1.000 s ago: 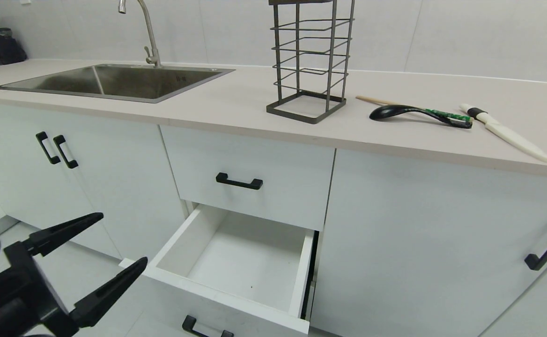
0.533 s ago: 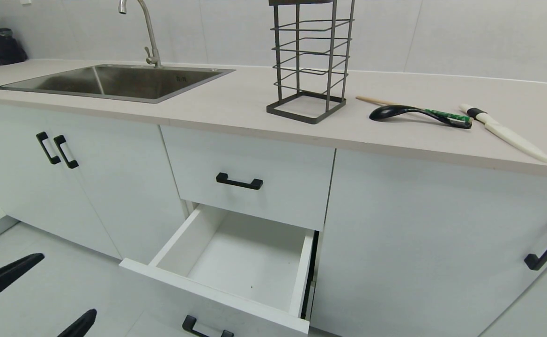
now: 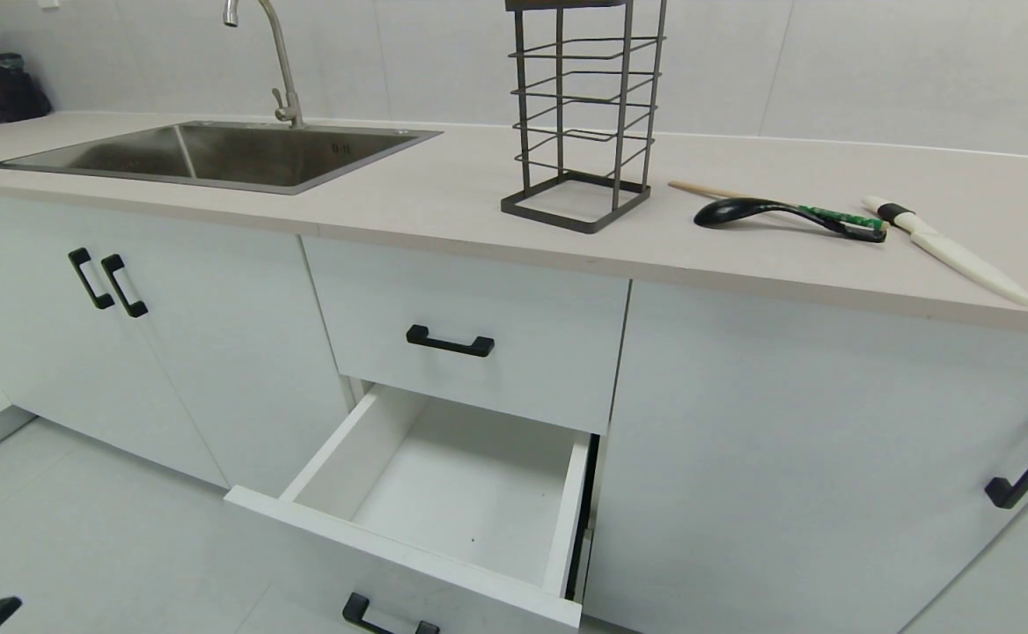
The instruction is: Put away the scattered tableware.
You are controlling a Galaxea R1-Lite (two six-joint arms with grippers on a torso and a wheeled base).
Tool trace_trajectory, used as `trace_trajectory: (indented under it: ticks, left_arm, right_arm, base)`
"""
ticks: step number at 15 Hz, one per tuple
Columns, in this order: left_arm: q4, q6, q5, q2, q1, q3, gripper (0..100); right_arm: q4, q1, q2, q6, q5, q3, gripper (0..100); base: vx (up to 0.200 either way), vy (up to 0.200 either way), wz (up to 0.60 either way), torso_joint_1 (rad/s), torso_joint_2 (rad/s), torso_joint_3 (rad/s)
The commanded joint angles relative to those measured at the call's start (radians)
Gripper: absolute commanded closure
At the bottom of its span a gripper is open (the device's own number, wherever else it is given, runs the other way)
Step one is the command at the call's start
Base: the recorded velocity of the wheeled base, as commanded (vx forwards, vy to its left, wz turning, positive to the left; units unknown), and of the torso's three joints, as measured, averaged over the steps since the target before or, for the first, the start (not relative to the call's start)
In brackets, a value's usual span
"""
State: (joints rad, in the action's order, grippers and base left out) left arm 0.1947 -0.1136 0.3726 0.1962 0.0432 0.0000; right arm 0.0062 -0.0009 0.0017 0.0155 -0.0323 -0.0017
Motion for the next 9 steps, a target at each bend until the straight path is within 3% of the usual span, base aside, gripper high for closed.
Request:
trace_trajectory:
  ticks: [1, 2, 4, 6, 7, 9]
  left_arm:
    - [-0.133, 0.012, -0.006, -0.196, -0.043, 0.000, 0]
    - [-0.138, 0.017, -0.012, -0.196, -0.043, 0.000, 0]
    - [-0.146, 0.023, -0.087, -0.196, -0.045, 0.000, 0]
    - [-0.156, 0.009, -0.199, -0.196, -0.045, 0.000, 0]
    - [-0.193, 0.020, -0.293, -0.196, -0.045, 0.000, 0]
    - [-0.187, 0.025, -0.304, -0.196, -0.045, 0.000, 0]
  right_arm:
    - [0.000, -0.001, 0.001, 0.000, 0.000, 0.000, 100]
    - [0.000, -0.001, 0.001, 0.000, 0.000, 0.000, 100]
    - [0.000, 0.001, 0.001, 0.000, -0.001, 0.000, 100]
    - [0.000, -0.001, 0.001, 0.000, -0.001, 0.000, 100]
    - [0.000, -0.001, 0.001, -0.002, -0.001, 0.000, 100]
    - [0.000, -0.001, 0.001, 0.000, -0.001, 0.000, 100]
  base:
    - [0.000, 0.000, 0.00, 0.000, 0.00, 0.000]
    - [0.000, 0.000, 0.00, 0.000, 0.00, 0.000]
    - [0.000, 0.000, 0.00, 0.000, 0.00, 0.000]
    - [0.000, 0.000, 0.00, 0.000, 0.00, 0.000]
    - [0.000, 0.000, 0.00, 0.000, 0.00, 0.000]
    - [0.000, 0.000, 0.00, 0.000, 0.00, 0.000]
